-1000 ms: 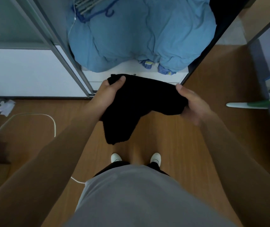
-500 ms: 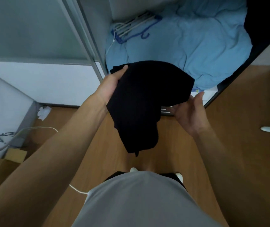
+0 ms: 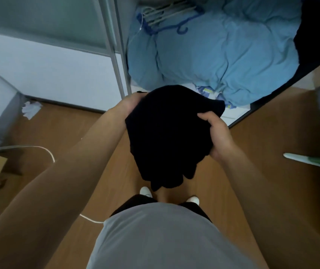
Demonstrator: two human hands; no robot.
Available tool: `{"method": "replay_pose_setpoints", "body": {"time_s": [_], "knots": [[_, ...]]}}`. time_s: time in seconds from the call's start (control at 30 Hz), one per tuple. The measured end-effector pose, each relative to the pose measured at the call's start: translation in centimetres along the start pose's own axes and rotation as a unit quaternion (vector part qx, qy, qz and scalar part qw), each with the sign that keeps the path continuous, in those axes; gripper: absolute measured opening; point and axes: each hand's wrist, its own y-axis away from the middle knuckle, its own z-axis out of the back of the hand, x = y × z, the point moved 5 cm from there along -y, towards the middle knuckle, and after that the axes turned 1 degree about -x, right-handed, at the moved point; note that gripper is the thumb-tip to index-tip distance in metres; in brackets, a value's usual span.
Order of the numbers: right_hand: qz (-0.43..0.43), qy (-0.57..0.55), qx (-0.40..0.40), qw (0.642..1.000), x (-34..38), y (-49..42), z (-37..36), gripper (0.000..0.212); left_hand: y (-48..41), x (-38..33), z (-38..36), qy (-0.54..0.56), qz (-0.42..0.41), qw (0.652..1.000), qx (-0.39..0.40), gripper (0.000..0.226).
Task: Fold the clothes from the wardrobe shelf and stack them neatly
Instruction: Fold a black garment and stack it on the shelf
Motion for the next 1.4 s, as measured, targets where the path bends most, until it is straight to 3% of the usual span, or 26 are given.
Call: {"method": "replay_pose_setpoints", "body": {"time_s": [0.1,0.23,0.37,0.5,0.6,0.67,0.73,0.8,0.93,1.03,1.13,1.27,1.33,1.4], "knots": [[-0.046,-0.027,-0.01,0.999,0.3,0.2,1.0,0.024,-0.2,1.0,0.3,-0.025,0.005,1.0,-0.004,0.018],[-0.03,-0.053,0.016,0.998,0.8,0.1,1.8,0.027,0.2,0.1,-0.4,-0.031,-0.022,0.999,0.003,0.027],[-0.061,0.005,0.071,0.996,-0.6,0.3,0.8,0.027,1.0,-1.8,-2.1,-0.071,-0.06,0.996,0.01,0.03],[-0.078,0.125,0.013,0.989,-1.6,0.1,-0.4,0.071,1.4,-3.7,-4.1,-0.161,-0.106,0.981,0.008,0.042],[-0.058,0.104,-0.017,0.993,-1.1,-0.3,-1.1,0.063,1.6,-4.5,-5.2,-0.169,-0.13,0.977,0.002,0.055],[-0.046,0.043,-0.03,0.998,-0.5,-0.3,-0.9,0.056,1.4,-4.0,-5.6,-0.071,-0.099,0.989,0.083,0.065],[-0.042,-0.019,-0.035,0.998,0.2,-0.3,-0.3,0.048,1.0,-2.5,-5.6,0.012,-0.062,0.976,0.208,0.068],[-0.032,-0.063,-0.041,0.997,1.1,-0.3,0.6,0.036,0.8,0.0,-5.2,0.032,-0.035,0.952,0.303,0.06],[-0.024,-0.066,-0.068,0.995,2.9,-0.2,1.9,0.034,0.5,4.0,-5.1,-0.024,-0.046,0.928,0.369,0.049],[-0.049,-0.028,-0.063,0.996,3.4,-0.3,2.7,0.029,0.0,3.8,-6.8,-0.046,-0.031,0.943,0.328,0.018],[-0.071,-0.01,-0.062,0.996,4.6,-0.9,4.2,0.022,-1.3,2.9,-7.8,-0.025,-0.031,0.969,0.246,0.027],[-0.058,-0.062,-0.043,0.996,6.1,-2.7,6.7,0.043,-2.5,1.1,-8.6,0.021,-0.038,0.989,0.14,0.034],[-0.087,0.021,-0.014,0.996,5.6,-3.4,7.6,0.049,-3.1,-0.3,-9.0,0.043,-0.056,0.991,0.115,0.04],[-0.073,0.123,0.007,0.99,5.6,-4.1,8.6,0.036,-3.6,-2.2,-9.2,0.06,-0.074,0.99,0.1,0.04]]}}
